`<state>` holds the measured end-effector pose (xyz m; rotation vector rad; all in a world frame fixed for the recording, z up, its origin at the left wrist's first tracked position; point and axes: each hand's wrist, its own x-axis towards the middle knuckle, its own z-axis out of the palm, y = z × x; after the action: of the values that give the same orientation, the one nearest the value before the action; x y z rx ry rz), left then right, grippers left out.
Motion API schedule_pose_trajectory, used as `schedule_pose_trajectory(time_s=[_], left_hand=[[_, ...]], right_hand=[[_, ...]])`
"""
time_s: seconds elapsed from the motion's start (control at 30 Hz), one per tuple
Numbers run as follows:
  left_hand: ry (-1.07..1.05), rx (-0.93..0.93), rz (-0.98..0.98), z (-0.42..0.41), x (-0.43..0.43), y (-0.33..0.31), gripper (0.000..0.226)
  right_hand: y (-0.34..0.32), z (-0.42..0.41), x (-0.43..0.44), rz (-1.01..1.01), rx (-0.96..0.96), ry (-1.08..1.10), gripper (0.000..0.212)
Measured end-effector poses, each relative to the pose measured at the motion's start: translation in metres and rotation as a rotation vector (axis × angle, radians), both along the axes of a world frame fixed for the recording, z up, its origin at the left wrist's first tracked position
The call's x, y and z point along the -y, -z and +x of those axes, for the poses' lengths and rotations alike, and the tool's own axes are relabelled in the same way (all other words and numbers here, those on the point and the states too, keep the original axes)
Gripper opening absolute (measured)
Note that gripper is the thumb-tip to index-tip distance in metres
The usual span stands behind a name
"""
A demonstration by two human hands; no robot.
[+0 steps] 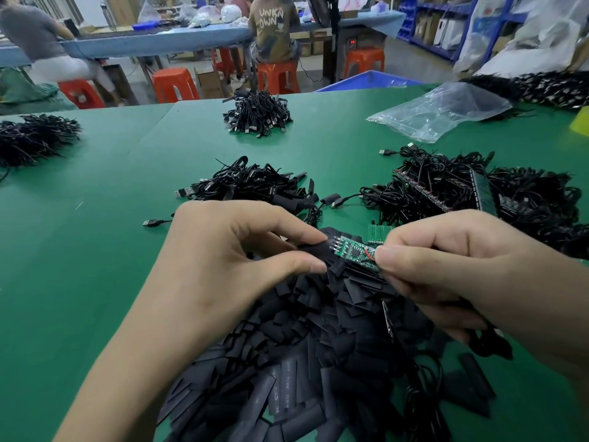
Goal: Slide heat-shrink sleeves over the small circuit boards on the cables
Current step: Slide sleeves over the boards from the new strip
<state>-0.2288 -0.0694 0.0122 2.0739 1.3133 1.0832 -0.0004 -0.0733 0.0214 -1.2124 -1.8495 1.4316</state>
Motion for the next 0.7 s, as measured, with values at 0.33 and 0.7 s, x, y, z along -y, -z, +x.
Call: schedule_pose_trajectory(time_s=[0.33,0.7], left_hand=[[0.081,0.06,-0.053,-0.0041,-0.0056,0.0046,0.014],[0.059,-0.039,-0.019,-0.0027,-0.0021,-0.0007,0.014]], right_hand=[[0.0011,0.0037,-0.002,-0.01,-0.038,0.002,0.037],[0.0025,0.0033,-0.0015,-0.027,-0.007,-0.012,0.038]])
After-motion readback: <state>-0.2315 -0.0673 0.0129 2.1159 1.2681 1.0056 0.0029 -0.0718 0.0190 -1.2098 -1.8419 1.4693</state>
